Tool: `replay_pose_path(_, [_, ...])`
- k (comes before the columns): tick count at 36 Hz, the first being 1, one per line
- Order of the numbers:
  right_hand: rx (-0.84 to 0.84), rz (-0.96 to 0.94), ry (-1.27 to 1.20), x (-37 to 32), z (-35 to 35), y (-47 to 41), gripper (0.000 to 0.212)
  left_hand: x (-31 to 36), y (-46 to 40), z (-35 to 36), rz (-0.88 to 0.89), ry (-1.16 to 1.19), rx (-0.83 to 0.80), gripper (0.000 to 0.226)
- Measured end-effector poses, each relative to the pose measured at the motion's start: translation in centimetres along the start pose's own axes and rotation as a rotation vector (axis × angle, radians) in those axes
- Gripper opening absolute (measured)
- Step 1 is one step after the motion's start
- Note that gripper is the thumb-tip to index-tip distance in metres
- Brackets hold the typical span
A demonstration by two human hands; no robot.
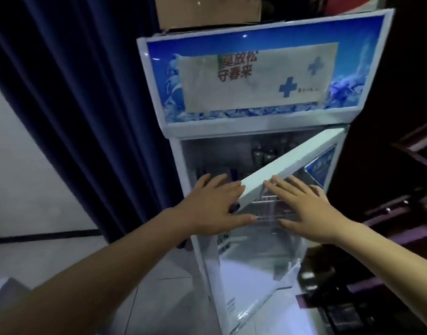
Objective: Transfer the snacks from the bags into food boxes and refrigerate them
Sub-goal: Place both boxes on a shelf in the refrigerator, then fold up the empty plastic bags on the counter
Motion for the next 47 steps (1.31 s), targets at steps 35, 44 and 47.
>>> replay_pose_path(35, [0.002,0.274,0.073,5.8,7.5,-20.0,0.102,-21.7,-14.6,10.0,-0.443,-0.025,0.33,0.099])
replay_pose_path(44, [0.048,0.291,-0.031,5.2,9.7,-20.4,0.096,-21.1,-15.1,10.2,-0.395,0.021,0.375,0.102])
replay_pose_path(47, [0.014,0.246,-0.124,4.1,10.8,-20.9,0.093,-21.2,-14.1,9.3,-0.368,0.093,0.422,0.096])
Point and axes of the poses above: each hand's wrist, its own y-axis away from the middle knuckle, its own z-axis out of the palm, x = y × z, the point moved 10 cm from there along -y, towards the middle knuckle, and after that the axes turned 9 degrees about -z, right-handed, at the moved point
